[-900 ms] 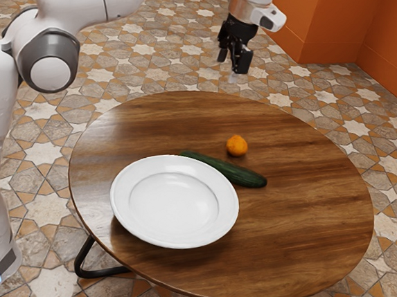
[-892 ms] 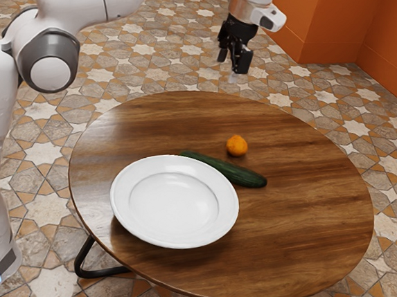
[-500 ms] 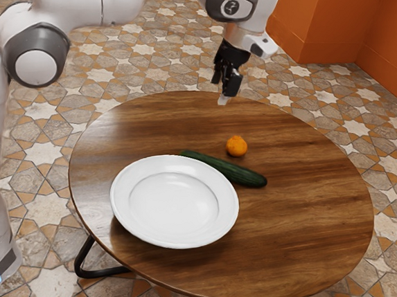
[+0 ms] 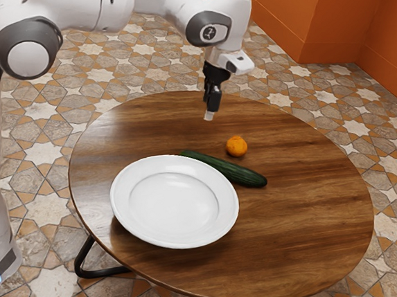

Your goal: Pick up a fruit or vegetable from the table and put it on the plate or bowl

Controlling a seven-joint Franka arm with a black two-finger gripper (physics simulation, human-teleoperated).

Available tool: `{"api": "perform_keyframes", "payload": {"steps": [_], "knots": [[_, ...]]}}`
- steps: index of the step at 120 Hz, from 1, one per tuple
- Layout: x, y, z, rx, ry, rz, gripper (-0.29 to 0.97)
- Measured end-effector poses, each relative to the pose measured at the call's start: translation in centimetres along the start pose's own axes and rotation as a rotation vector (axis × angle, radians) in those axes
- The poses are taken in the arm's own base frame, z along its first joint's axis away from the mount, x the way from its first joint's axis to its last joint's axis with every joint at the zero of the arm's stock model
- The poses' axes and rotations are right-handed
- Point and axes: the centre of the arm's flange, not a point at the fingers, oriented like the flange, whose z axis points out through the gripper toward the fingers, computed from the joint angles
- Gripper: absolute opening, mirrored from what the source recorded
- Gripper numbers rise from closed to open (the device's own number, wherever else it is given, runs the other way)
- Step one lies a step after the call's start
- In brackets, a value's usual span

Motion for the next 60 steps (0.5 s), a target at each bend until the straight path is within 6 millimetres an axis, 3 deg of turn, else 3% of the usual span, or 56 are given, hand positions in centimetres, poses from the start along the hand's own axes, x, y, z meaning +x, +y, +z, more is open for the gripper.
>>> {"api": "perform_keyframes", "payload": {"steps": [6, 19, 27, 41, 60], "knots": [[0.7, 1.3, -0.3, 0.0, 0.024, 0.047, 0.68], [3.1, 7.2, 0.0, -0.015, 0.048, 0.195, 0.68], [3.4, 8.9, 0.5, -0.027, 0.05, 0.245, 0.68], [2.7, 8.5, 0.8, -0.033, 0.059, 0.267, 0.68], [1.1, 5.3, 1.2, -0.031, 0.068, 0.243, 0.68]]}}
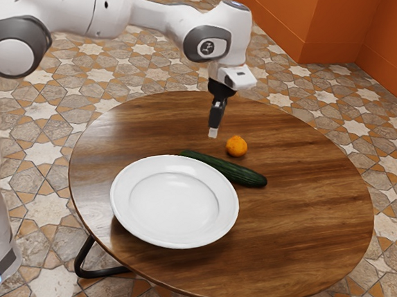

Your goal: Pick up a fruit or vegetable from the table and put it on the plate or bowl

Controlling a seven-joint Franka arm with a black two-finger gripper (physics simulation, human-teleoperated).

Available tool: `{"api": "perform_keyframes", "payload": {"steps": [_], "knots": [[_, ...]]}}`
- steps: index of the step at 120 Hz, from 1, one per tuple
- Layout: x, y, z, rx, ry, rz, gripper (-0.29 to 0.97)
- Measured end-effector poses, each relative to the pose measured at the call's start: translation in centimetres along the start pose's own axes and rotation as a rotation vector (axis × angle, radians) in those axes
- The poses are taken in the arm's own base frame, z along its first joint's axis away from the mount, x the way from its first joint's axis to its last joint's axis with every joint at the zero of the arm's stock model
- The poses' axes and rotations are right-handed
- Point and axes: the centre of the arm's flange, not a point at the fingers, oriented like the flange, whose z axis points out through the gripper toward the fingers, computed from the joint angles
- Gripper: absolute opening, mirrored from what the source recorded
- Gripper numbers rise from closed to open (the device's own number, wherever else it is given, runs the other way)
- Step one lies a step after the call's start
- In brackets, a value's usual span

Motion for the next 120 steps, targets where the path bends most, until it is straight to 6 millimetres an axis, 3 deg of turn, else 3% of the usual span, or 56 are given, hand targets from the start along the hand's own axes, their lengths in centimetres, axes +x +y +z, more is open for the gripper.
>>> {"api": "perform_keyframes", "payload": {"steps": [10, 27, 46, 58, 91, 120], "knots": [[-0.4, -0.8, 0.0, 0.004, 0.008, 0.002, 0.68], [1.0, -0.1, 1.2, 0.001, 0.021, 0.054, 0.68], [-1.7, -4.2, 1.4, 0.012, 0.029, 0.0, 0.68], [-2.3, -5.1, 1.3, 0.018, 0.034, -0.001, 0.68], [-2.9, -3.6, 1.9, 0.005, 0.036, 0.052, 0.68], [1.0, -1.5, 2.7, 0.019, 0.048, 0.147, 0.68]]}}
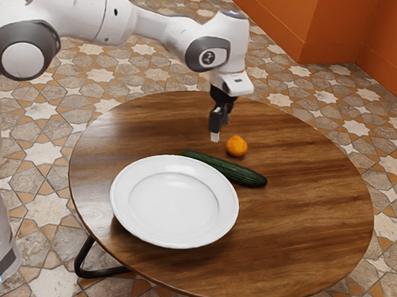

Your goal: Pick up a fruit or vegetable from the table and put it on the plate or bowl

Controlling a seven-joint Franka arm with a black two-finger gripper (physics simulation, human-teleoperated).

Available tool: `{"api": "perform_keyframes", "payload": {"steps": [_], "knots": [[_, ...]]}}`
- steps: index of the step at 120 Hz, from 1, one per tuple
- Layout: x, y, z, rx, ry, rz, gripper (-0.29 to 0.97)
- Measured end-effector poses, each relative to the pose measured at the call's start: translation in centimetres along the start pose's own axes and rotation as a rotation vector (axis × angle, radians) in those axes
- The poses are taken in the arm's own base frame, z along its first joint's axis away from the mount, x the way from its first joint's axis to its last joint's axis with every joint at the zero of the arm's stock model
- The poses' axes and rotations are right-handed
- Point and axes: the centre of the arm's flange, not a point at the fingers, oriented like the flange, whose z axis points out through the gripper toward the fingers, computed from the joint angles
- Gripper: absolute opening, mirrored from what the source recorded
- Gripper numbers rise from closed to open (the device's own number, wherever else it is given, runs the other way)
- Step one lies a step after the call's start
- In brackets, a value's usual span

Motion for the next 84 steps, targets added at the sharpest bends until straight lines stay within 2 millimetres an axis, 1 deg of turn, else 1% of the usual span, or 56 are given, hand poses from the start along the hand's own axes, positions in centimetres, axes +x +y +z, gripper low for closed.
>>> {"api": "perform_keyframes", "payload": {"steps": [8, 25, 41, 56, 84], "knots": [[0.8, -0.1, 0.2, 0.005, 0.001, 0.015, 0.68], [1.6, -1.5, 0.9, 0.015, -0.003, 0.022, 0.68], [2.5, -2.5, 0.7, 0.034, 0.005, 0.035, 0.68], [3.2, -3.9, 1.7, 0.035, 0.002, 0.04, 0.68], [4.2, -4.3, 3.1, 0.02, 0.003, 0.065, 0.68]]}}
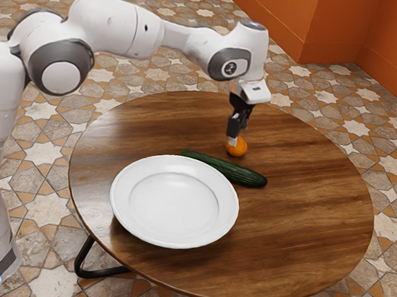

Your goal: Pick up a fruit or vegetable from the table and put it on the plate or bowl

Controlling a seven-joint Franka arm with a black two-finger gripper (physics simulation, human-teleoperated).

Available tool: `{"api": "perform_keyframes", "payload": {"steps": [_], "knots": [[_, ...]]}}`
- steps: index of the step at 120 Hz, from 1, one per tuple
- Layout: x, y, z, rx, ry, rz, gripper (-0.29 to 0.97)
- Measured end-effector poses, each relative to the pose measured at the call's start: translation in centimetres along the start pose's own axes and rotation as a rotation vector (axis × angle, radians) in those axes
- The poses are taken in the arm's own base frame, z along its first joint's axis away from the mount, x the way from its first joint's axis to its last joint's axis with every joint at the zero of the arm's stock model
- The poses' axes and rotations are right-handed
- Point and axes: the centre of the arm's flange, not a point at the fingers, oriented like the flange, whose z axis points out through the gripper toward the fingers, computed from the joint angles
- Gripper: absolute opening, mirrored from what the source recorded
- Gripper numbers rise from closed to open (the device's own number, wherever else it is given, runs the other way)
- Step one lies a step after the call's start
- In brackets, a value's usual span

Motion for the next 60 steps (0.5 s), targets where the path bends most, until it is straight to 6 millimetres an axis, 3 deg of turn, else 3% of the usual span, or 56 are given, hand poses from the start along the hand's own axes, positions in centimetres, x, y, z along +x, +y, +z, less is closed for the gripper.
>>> {"api": "perform_keyframes", "payload": {"steps": [20, 60], "knots": [[0.0, -0.1, 0.3, -0.005, 0.002, 0.01, 0.68], [-0.3, -0.9, 3.2, -0.032, -0.019, 0.013, 0.67]]}}
